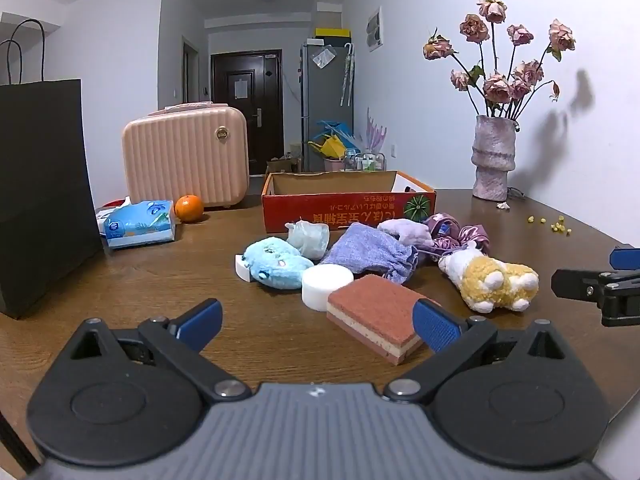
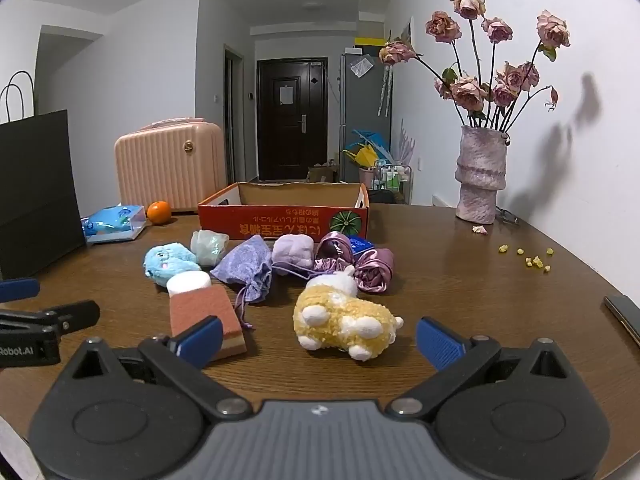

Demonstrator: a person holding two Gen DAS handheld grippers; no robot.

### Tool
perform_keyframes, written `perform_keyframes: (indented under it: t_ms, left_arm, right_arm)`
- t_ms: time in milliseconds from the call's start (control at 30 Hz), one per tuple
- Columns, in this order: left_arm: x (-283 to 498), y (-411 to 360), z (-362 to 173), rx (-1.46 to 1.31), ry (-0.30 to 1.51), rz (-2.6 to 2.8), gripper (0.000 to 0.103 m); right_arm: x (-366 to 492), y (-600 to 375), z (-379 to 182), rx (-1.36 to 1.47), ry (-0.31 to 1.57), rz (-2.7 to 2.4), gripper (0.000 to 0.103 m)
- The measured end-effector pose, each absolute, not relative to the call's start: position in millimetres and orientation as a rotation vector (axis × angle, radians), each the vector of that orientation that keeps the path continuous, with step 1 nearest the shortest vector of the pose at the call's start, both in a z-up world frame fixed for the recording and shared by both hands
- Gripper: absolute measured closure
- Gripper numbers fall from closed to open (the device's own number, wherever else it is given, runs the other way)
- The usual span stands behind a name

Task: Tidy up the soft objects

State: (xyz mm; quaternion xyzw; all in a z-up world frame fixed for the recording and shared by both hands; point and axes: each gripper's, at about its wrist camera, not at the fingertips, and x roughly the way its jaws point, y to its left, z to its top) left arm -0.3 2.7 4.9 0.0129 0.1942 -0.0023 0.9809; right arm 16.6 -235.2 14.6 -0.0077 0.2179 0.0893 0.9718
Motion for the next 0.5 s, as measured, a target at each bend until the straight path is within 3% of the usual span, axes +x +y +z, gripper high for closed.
perform_keyframes:
  t_ms: [500]
  left_arm:
    - [0.5,5.0,6.1,0.026,0.391,-0.004,0.0]
  right_arm:
    - [18.9,-236.1,13.2,-0.017,0.445,0.179,0.0]
